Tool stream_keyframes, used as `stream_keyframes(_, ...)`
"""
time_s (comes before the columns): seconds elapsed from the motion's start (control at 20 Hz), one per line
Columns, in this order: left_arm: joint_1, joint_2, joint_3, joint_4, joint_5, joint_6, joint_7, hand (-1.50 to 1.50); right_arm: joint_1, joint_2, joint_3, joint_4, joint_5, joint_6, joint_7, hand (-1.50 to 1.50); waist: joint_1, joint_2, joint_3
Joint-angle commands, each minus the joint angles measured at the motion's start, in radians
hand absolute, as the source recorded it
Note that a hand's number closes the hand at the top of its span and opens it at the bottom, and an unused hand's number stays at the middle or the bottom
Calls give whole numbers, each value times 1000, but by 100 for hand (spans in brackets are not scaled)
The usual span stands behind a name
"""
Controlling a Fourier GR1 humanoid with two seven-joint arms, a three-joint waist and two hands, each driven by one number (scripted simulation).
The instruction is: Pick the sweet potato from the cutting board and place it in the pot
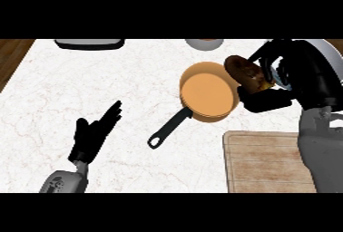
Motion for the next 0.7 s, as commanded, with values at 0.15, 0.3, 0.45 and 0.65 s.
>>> stream_keyframes(0.15, 6, 27, 39, 96, 12, -50, -93, 0, -213, 11, 101, 322, 141, 54, 14, 150, 5, 6, -1)
stream_keyframes(0.3, 30, 6, 10, 15, 15, -42, -40, 0, -272, -1, 171, 421, 227, 112, 44, 150, 17, 3, -1)
stream_keyframes(0.45, -4, 20, 21, 26, 2, -46, -44, 0, -313, 28, 190, 565, 267, 116, 26, 150, 9, 4, 0)
stream_keyframes(0.65, 21, -2, 6, 2, -6, -22, -25, 0, -304, 115, 144, 719, 174, 241, 103, 150, 12, 4, 1)
